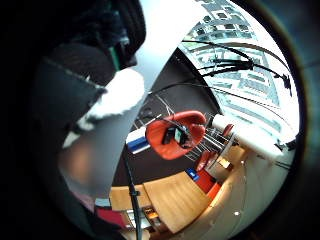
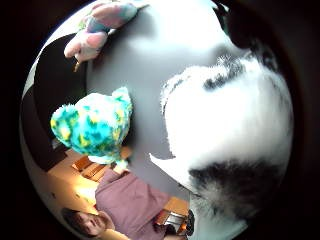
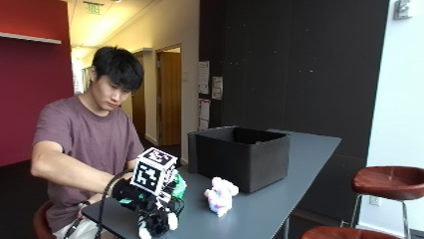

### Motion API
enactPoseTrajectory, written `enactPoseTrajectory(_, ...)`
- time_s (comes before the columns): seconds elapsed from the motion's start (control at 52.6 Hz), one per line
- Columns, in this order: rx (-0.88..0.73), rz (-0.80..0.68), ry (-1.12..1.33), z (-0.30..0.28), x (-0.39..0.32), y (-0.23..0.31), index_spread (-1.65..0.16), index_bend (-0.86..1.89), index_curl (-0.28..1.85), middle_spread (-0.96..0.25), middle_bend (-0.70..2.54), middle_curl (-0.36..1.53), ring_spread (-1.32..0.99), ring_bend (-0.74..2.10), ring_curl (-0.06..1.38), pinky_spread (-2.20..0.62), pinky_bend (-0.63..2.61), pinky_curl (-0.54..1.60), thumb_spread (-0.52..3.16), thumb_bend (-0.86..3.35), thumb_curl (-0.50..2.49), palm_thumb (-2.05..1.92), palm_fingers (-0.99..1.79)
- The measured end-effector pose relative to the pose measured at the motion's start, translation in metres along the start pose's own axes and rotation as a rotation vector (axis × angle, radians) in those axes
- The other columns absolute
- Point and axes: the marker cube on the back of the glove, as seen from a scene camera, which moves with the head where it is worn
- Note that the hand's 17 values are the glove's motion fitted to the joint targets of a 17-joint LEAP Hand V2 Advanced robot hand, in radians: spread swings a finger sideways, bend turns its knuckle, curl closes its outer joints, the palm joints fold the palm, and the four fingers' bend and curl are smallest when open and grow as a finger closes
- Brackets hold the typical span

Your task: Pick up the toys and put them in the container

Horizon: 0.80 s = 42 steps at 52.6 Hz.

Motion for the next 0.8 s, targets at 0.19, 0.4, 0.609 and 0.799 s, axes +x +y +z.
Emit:
enactPoseTrajectory(0.19,0.053,-0.006,-0.024,-0.003,-0.015,-0.001,-0.28,0.57,0.34,-0.14,0.43,0.2,-0.19,0.76,0.29,-0.15,0.88,0.28,1.15,0.22,0.39,0.52,0.78)
enactPoseTrajectory(0.4,-0.09,-0.025,0.021,-0.016,-0.053,0.027,-0.29,0.72,0.46,-0.22,0.65,0.31,-0.35,0.9,0.38,-0.26,0.92,0.34,0.9,0.2,0.53,0.6,1.02)
enactPoseTrajectory(0.609,0.063,-0.048,0.013,-0.104,-0.092,0.059,-0.28,0.8,0.55,-0.24,0.82,0.41,-0.4,1.01,0.45,-0.29,0.95,0.39,0.72,0.15,0.63,0.58,1.07)
enactPoseTrajectory(0.799,0.495,-0.087,-0.097,-0.223,-0.134,0.077,-0.28,0.84,0.62,-0.23,0.89,0.47,-0.41,1.06,0.49,-0.3,0.98,0.43,0.61,0.13,0.72,0.58,1.05)
